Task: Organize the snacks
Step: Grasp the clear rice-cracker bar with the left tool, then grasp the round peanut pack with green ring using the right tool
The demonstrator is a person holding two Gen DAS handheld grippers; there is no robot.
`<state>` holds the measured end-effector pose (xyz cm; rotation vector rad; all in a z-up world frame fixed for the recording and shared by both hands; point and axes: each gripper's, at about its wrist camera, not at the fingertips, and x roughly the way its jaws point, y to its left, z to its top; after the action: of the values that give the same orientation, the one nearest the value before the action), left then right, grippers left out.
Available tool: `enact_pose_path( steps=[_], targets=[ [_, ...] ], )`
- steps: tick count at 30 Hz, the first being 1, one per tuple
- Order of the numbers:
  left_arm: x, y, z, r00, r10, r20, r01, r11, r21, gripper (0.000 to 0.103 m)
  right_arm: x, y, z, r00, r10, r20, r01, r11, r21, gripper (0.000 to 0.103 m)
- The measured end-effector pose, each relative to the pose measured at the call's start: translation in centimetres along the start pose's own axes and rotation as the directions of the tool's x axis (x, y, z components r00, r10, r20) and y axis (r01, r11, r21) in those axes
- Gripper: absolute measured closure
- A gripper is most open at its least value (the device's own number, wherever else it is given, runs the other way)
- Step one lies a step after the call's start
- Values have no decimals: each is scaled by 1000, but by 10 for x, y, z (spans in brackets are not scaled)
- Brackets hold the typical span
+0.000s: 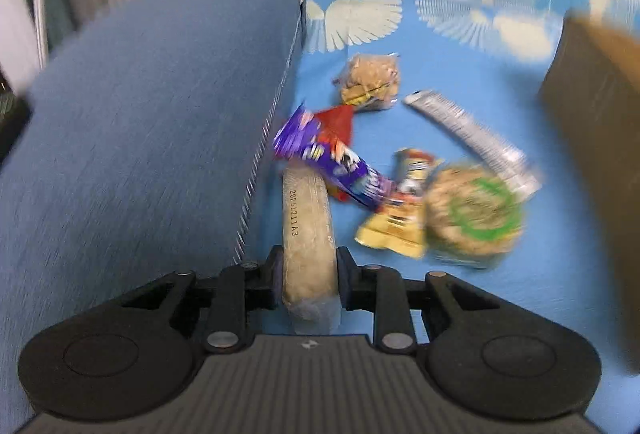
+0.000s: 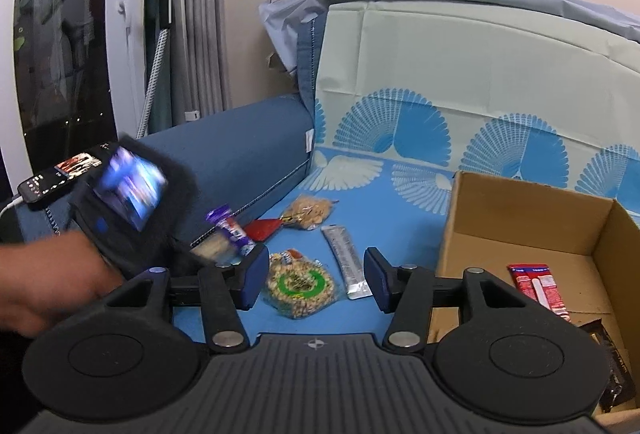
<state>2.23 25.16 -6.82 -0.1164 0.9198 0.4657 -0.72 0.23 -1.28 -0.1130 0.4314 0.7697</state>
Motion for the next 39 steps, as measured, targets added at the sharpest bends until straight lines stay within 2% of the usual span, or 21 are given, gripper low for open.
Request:
enact_pose_path(
  steps=[2, 3, 5, 7, 9, 12, 14, 17, 18, 19, 20, 23, 25, 27, 28, 29, 31, 32, 36, 39],
  targets=[
    [-13, 17, -4, 987, -158, -35, 155, 984, -93, 74, 0, 5, -2, 1000, 2, -8, -2, 1000, -8, 48],
    [-17, 22, -8, 979, -197, -45, 192, 976, -102, 74, 0, 7, -4, 1000, 3, -13, -3, 1000, -14, 48],
    [-19, 27, -17, 973, -217, -78, 209, 972, -104, 73, 1, 13, -6, 1000, 10, -22, -10, 1000, -29, 45],
    [-11, 36, -18, 961, -255, -104, 238, 959, -151, 73, 2, 19, -8, 999, 17, -31, -18, 999, -48, 43],
    [-12, 33, -19, 967, -240, -88, 226, 964, -143, 71, 3, 25, -10, 999, 19, -38, -21, 998, -64, 41],
    [-10, 17, -17, 984, -169, -64, 164, 984, -68, 60, 7, 30, -11, 998, 20, -55, -24, 997, -74, 40],
    [-12, 8, -18, 987, -154, -51, 153, 988, -30, 58, 9, 34, -13, 998, 23, -63, -28, 997, -79, 36],
    [-2, 4, -17, 990, -126, -62, 125, 992, -19, 62, 14, 39, -16, 996, 24, -81, -31, 995, -91, 35],
    [2, 5, -15, 991, -119, -67, 118, 993, -22, 74, 16, 41, -17, 996, 24, -86, -32, 995, -95, 34],
    [2, 7, -15, 992, -111, -56, 109, 993, -39, 74, 17, 42, -17, 996, 23, -90, -32, 995, -99, 32],
    [-2, 11, -16, 993, -111, -26, 109, 992, -56, 74, 18, 43, -19, 995, 22, -92, -32, 994, -102, 32],
    [-14, 19, -17, 978, -203, 39, 205, 976, -75, 74, 23, 46, -22, 994, 17, -111, -29, 993, -110, 32],
    [-15, 19, -18, 967, -255, 20, 256, 965, -60, 74, 28, 47, -23, 992, 7, -124, -21, 993, -112, 32],
    [-7, 13, -18, 958, -283, -54, 281, 959, -33, 73, 35, 46, -23, 990, -13, -140, -3, 994, -110, 31],
    [-5, 11, -17, 963, -262, -71, 261, 965, -25, 64, 41, 45, -22, 988, -29, -153, 14, 995, -101, 31],
    [-5, 9, -18, 974, -219, -63, 219, 976, -17, 62, 48, 44, -21, 984, -41, -171, 28, 996, -81, 29],
    [-8, 4, -20, 982, -180, -48, 181, 983, 10, 63, 67, 38, -15, 977, -51, -205, 44, 998, -39, 21],
    [-10, 8, -20, 986, -164, -31, 163, 986, -15, 62, 81, 36, -11, 973, -60, -221, 54, 998, -30, 14],
    [-12, 29, -22, 982, -190, -24, 186, 975, -121, 62, 134, 41, -8, 953, -73, -293, 43, 993, -108, 4],
    [-15, 34, -21, 974, -226, -1, 224, 967, -117, 61, 163, 45, -10, 940, -71, -335, 18, 987, -158, 4]
  ],
)
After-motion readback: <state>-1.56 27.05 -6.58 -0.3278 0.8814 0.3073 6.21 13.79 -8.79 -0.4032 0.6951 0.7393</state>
